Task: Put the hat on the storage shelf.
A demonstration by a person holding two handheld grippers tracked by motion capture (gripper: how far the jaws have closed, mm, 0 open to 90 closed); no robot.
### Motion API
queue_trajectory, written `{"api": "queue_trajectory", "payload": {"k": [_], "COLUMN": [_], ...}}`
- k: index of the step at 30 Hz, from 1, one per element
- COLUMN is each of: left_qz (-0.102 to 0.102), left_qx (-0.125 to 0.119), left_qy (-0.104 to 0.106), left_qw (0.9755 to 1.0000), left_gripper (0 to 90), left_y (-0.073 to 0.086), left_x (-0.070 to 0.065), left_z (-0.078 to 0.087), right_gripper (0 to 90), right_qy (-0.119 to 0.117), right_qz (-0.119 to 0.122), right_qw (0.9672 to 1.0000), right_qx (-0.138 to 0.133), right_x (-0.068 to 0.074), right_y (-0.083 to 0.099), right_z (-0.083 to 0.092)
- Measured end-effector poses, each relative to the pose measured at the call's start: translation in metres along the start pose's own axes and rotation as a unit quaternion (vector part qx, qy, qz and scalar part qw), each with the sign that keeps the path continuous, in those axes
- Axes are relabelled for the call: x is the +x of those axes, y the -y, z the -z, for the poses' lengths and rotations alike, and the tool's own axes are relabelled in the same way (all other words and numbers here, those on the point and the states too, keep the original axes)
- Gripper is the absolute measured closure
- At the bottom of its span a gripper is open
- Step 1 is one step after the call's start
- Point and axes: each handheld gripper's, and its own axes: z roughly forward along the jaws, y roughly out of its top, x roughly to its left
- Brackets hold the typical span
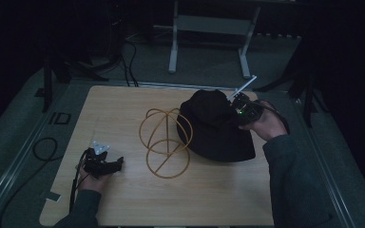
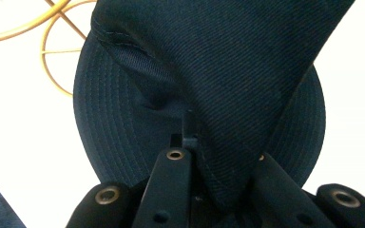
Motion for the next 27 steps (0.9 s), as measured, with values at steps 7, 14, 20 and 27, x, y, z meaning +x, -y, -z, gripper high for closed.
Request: {"api": "queue_trajectory", "payload": {"k": [7, 14, 20, 27], "left_qz": [0.0, 0.003, 0.002, 0.002], "left_qx": [0.0, -0.003, -0.002, -0.001], "left_qy": [0.0, 0.0, 0.0, 0.0], "left_qw": [1.0, 1.0, 1.0, 1.0], "left_gripper": [17.4, 17.4, 17.4, 17.4], "left_y": [0.0, 0.0, 0.0, 0.0], "left_x": [0.0, 0.0, 0.0, 0.0], "left_z": [0.0, 0.0, 0.0, 0.0], "right_gripper": [87.7, 87.6, 87.7, 87.7], "right_qy": [0.006, 0.008, 0.01, 0.012], "right_qz": [-0.004, -0.007, -0.013, -0.012], "right_qw": [0.9999, 0.9996, 0.9989, 0.9982], "right_qx": [-0.012, -0.026, -0.043, -0.057], "right_x": [-0.003, -0.006, -0.009, -0.009], "right_y": [0.002, 0.005, 0.008, 0.01], "right_z": [0.013, 0.023, 0.033, 0.043]}}
